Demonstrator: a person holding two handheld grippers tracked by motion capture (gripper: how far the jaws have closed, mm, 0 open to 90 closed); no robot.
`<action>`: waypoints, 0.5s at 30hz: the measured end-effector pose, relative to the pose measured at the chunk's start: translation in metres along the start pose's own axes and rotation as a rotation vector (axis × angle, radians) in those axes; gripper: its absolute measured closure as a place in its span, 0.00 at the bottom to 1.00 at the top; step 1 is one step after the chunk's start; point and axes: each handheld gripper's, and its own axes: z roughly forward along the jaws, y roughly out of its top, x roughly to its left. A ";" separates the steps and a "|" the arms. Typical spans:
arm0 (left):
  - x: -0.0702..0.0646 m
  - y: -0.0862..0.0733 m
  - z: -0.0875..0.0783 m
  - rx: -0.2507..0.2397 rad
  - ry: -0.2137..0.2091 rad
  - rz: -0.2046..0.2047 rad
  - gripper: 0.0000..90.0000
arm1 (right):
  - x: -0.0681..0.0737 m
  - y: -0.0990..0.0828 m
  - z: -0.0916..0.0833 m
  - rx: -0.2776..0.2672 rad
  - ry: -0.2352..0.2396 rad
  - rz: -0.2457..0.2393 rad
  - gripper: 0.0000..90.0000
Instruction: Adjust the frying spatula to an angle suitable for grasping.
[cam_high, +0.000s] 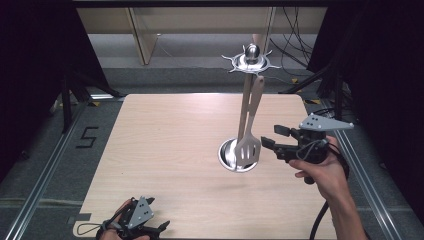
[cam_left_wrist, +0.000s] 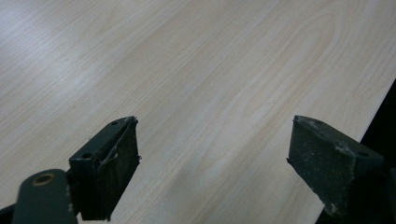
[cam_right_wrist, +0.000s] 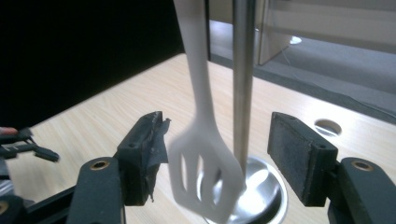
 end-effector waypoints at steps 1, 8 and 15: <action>0.000 0.000 0.000 0.000 0.000 0.001 0.17 | -0.001 -0.006 0.000 0.005 -0.023 -0.002 0.41; 0.001 0.001 0.000 -0.009 0.006 -0.005 0.17 | -0.007 -0.028 0.007 0.031 -0.061 -0.002 0.41; -0.001 0.002 0.001 -0.020 0.002 -0.019 0.17 | -0.005 -0.051 0.009 0.121 -0.072 -0.004 0.41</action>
